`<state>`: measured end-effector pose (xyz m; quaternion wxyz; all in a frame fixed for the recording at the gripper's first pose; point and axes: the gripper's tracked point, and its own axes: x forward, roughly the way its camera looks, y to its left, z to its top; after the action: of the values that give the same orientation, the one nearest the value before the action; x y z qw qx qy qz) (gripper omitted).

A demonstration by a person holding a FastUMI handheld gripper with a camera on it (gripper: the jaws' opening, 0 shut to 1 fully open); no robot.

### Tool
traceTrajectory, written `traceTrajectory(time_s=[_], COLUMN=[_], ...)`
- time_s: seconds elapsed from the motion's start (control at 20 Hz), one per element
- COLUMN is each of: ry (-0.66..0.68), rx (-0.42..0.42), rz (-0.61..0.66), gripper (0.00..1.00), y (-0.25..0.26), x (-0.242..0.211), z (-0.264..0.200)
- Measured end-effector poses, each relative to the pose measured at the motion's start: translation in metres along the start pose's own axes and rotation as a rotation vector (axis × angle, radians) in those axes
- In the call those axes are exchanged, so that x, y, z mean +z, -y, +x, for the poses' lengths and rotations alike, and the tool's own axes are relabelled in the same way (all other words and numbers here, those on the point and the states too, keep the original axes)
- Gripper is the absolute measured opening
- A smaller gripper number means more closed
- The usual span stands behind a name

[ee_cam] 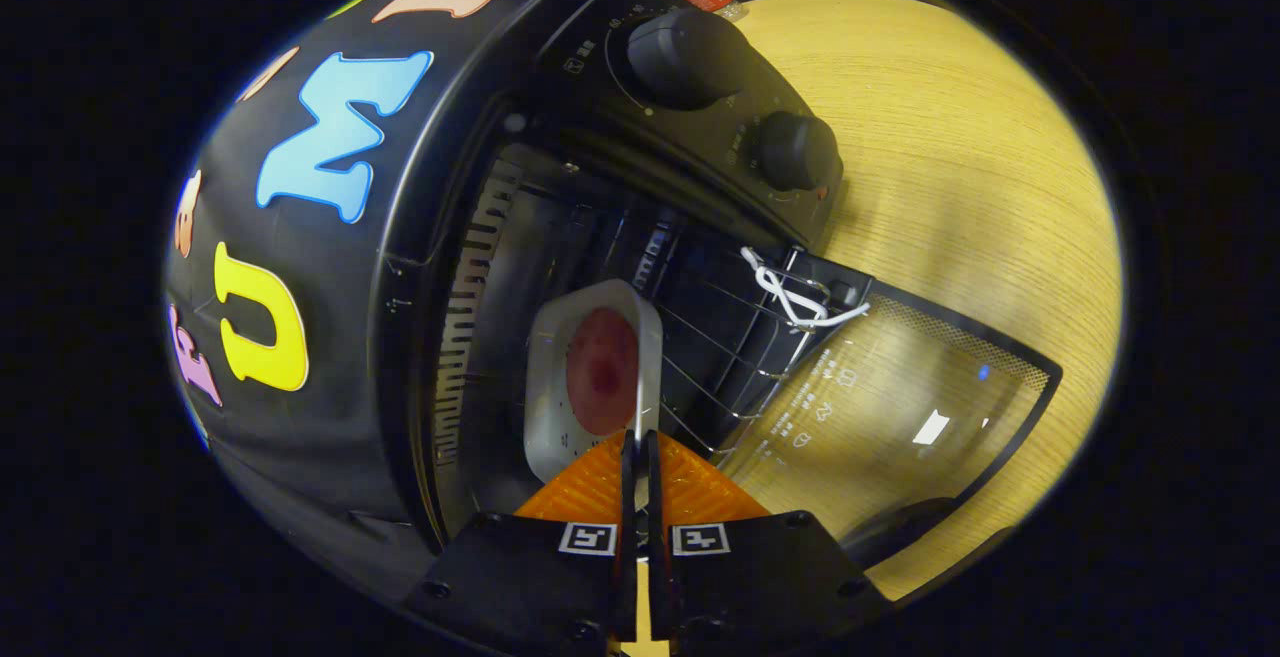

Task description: Open the toaster oven, put the food inside, and close the toaster oven door.

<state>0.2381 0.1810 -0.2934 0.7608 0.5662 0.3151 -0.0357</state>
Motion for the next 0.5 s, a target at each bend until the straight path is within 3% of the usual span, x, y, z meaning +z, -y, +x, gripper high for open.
traceTrajectory(time_s=[0.4,0.5], ry=[0.007,-0.018], rx=[0.035,0.053], rz=[-0.005,-0.004], gripper=[0.10,0.25], y=[-0.007,-0.012], x=[-0.001,-0.005], z=[0.000,-0.003])
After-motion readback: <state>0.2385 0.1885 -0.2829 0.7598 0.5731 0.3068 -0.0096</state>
